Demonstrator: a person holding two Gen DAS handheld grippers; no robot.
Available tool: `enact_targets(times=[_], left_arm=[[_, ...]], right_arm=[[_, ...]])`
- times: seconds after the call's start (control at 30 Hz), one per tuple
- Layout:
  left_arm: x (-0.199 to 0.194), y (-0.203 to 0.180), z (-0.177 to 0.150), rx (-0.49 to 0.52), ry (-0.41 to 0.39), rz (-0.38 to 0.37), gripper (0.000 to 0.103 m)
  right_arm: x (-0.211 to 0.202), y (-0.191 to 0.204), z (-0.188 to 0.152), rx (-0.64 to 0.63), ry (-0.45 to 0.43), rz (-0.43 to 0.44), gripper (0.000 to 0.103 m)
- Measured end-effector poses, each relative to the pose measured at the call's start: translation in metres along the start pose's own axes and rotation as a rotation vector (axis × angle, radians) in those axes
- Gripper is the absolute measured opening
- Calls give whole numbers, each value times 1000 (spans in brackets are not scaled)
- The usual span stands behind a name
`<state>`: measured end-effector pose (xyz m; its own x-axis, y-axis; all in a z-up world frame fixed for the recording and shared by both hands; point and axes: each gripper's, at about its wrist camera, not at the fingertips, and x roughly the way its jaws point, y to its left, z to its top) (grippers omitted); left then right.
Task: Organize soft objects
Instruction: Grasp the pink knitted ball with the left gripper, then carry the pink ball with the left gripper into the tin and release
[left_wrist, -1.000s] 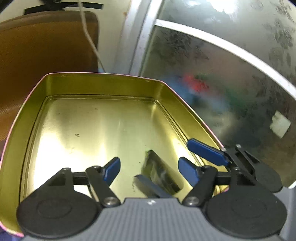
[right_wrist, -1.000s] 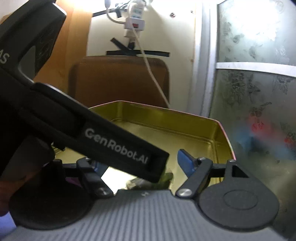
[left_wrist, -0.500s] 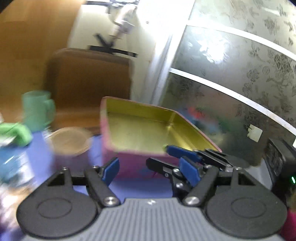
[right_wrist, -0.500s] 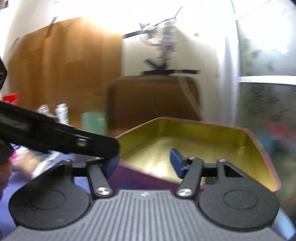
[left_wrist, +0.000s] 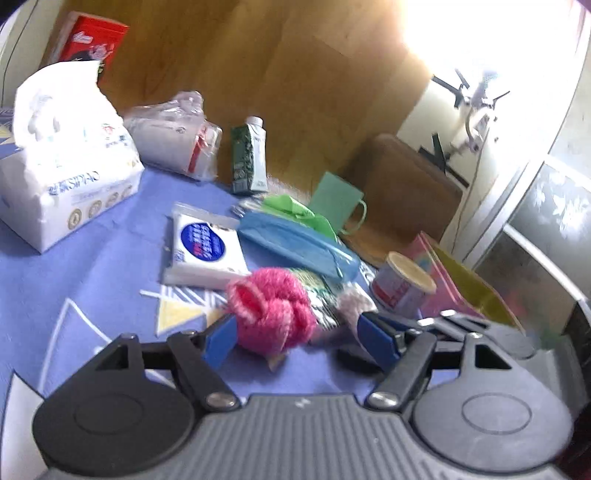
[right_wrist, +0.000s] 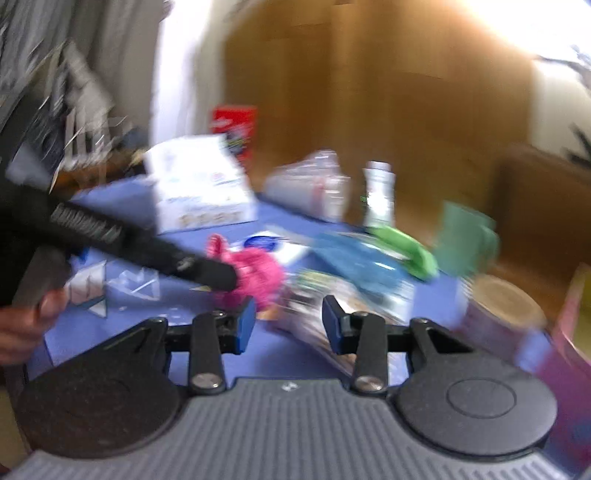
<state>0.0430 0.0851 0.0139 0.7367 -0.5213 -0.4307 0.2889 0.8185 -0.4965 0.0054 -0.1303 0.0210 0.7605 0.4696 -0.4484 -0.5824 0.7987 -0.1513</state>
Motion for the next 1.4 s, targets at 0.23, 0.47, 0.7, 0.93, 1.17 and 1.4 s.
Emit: enact_targets(times=[0.23,0.47,0.7,0.93,1.17,1.4], left_arm=[[19,16,4,-52,31,48,82],[22,28,-2,-121,35,69,51],[-3,-30,6,8,-36,-6,51],[68,-122,8,178,93,-140,51],[151,-233,8,344,206,-287,51],[216,-277,-7,399,283,-251,52]], right_arm=[[62,28,12,-77,106,10,43],[76,36,18,-65,94,8,43],[25,41,15,-131,-88,-99,39],[-30,-23,-12,18,-81,-283,39],[-99,-112,-43,243,-89,-505,39],[-113,-182,-68,448,-55,-563,43]])
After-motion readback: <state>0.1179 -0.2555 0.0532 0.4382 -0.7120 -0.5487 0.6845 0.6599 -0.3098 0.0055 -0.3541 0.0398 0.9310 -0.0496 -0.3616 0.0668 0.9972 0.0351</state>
